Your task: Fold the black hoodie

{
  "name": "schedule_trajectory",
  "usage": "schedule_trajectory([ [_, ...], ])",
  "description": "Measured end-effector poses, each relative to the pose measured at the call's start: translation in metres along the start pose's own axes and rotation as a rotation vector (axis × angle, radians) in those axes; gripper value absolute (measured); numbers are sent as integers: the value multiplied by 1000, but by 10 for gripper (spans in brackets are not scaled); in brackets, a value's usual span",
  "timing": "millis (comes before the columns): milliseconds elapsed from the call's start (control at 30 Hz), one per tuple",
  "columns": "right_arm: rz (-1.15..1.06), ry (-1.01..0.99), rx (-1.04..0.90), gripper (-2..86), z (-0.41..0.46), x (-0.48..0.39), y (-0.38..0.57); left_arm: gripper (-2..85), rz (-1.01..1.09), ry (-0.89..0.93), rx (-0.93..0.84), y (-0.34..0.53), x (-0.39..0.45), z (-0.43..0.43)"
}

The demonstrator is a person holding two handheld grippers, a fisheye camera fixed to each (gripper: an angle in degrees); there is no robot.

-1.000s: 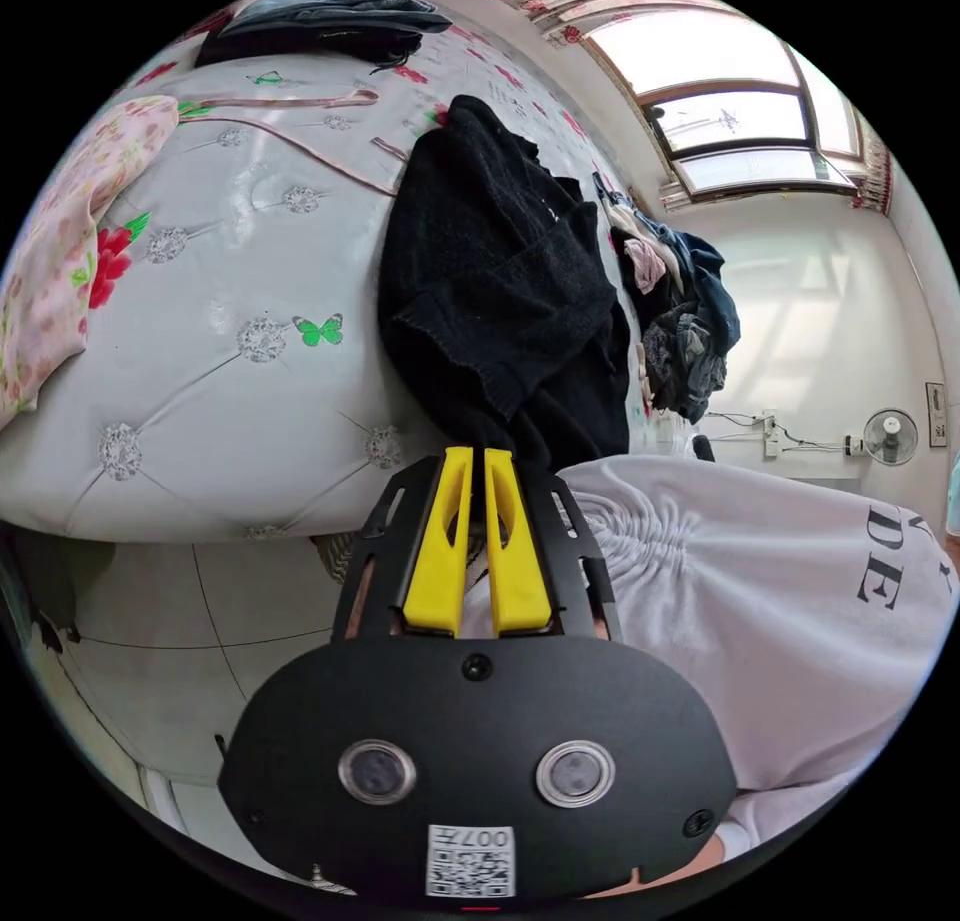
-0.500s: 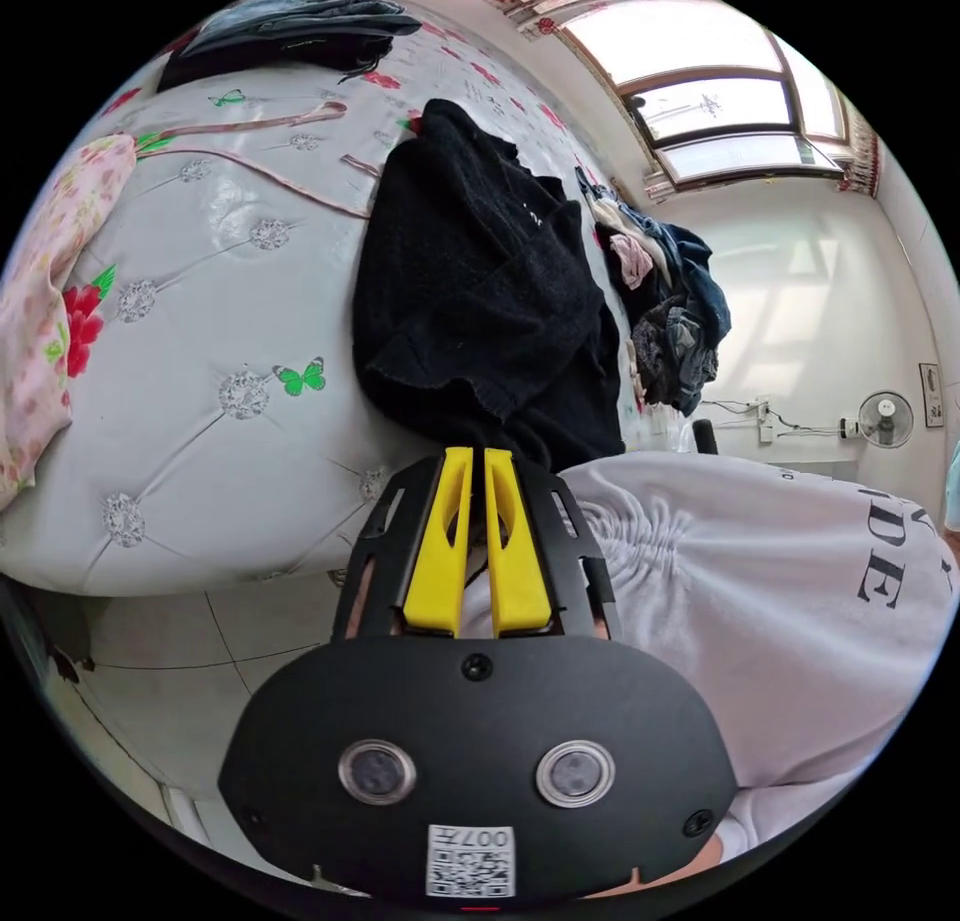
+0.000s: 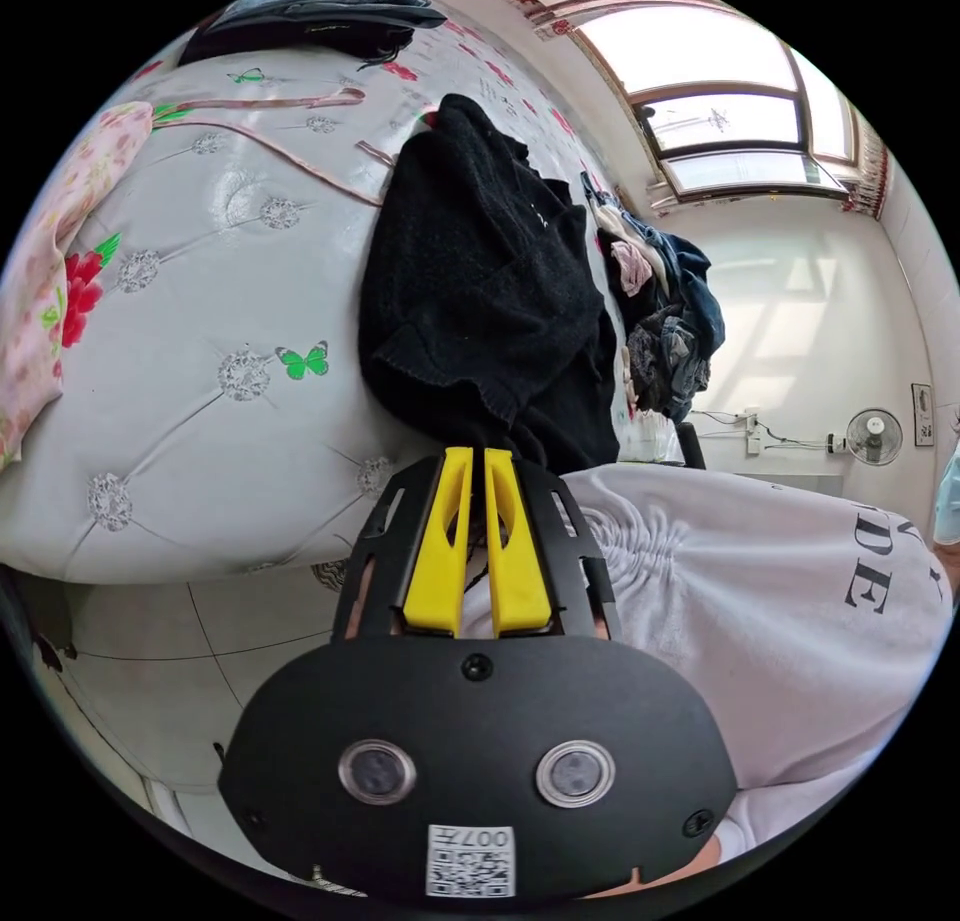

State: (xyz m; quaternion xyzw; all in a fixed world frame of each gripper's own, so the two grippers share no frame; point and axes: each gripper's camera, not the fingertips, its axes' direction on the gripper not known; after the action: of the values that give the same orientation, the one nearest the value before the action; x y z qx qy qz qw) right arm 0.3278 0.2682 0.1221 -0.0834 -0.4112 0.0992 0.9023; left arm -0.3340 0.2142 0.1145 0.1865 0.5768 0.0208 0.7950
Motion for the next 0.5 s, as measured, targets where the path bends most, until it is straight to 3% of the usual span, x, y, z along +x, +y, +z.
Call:
schedule_trajectory([
  [267, -37, -461, 448, 0, -113, 18, -12, -5, 0, 256, 221, -54, -10, -55],
  [400, -51, -514, 645, 6, -167, 13, -52, 2, -98, 271, 458, -147, -10, -94],
  [500, 48, -375, 738, 24, -190, 4, -90, 22, -118, 158, 555, -197, 8, -103],
])
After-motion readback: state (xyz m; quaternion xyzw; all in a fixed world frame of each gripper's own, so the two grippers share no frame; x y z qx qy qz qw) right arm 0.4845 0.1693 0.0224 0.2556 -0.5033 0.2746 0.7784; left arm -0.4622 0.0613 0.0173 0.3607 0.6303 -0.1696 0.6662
